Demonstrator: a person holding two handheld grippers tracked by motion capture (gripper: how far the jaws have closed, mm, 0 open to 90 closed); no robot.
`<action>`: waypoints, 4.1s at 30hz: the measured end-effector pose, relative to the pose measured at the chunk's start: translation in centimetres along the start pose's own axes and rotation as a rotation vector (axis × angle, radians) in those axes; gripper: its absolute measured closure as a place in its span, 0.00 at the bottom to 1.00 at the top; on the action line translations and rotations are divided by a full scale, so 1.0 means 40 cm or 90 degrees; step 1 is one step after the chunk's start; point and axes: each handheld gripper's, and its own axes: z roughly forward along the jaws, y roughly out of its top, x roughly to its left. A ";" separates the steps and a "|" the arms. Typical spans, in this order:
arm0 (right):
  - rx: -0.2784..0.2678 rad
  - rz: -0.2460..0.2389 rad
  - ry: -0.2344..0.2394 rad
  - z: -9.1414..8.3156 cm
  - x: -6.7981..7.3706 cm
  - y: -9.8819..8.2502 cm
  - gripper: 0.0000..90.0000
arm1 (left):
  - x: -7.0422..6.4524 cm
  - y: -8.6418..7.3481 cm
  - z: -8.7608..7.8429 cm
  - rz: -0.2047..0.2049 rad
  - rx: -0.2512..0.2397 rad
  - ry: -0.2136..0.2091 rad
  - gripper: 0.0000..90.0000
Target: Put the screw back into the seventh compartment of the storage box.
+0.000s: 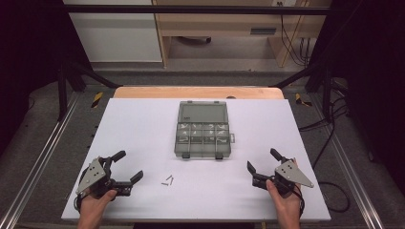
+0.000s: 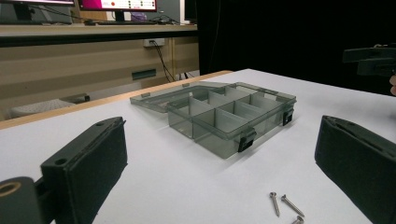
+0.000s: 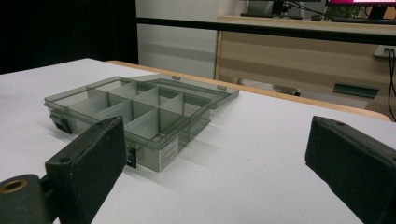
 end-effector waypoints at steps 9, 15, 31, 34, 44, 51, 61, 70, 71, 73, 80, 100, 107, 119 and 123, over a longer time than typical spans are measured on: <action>0.001 -0.014 0.004 -0.008 0.017 0.005 0.06 | -0.015 0.008 -0.006 -0.007 0.009 -0.015 0.03; -0.036 -0.019 0.014 0.000 0.011 0.018 0.06 | -0.037 0.038 0.008 0.010 0.009 -0.026 0.03; -0.021 -0.016 0.013 -0.019 0.029 0.016 0.05 | -0.098 0.104 0.142 0.034 0.297 -0.076 0.09; -0.021 -0.015 0.009 -0.020 0.026 0.016 0.05 | -0.107 0.109 0.169 0.051 0.345 -0.078 0.10; -0.016 -0.016 0.004 -0.023 0.025 0.013 0.05 | -0.116 0.085 0.246 0.050 0.485 -0.088 0.21; -0.014 -0.019 0.003 -0.022 0.025 0.013 0.05 | -0.105 0.076 0.276 0.044 0.548 -0.089 0.33; -0.010 -0.017 0.003 -0.022 0.025 0.012 0.06 | -0.102 0.064 0.297 0.037 0.586 -0.103 0.58; -0.004 -0.020 0.003 -0.021 0.026 0.010 0.06 | -0.101 0.061 0.307 0.025 0.611 -0.100 0.71; -0.004 -0.020 0.003 -0.021 0.026 0.010 0.06 | -0.101 0.061 0.309 0.025 0.613 -0.100 0.72; -0.004 -0.020 0.004 -0.021 0.027 0.010 0.06 | -0.101 0.061 0.310 0.022 0.612 -0.101 0.72; -0.003 -0.021 0.004 -0.020 0.027 0.010 0.06 | -0.102 0.059 0.320 0.013 0.630 -0.099 0.75; 0.003 -0.020 0.012 -0.017 0.030 0.008 0.06 | -0.104 0.054 0.336 0.009 0.661 -0.105 0.88; 0.005 -0.020 0.011 -0.016 0.030 0.008 0.06 | -0.108 0.051 0.339 0.005 0.660 -0.106 0.97; 0.007 -0.020 0.012 -0.015 0.031 0.007 0.06 | -0.107 0.049 0.335 -0.009 0.652 -0.102 0.97; 0.008 -0.020 0.011 -0.014 0.031 0.006 0.06 | -0.106 0.049 0.334 -0.009 0.653 -0.104 0.97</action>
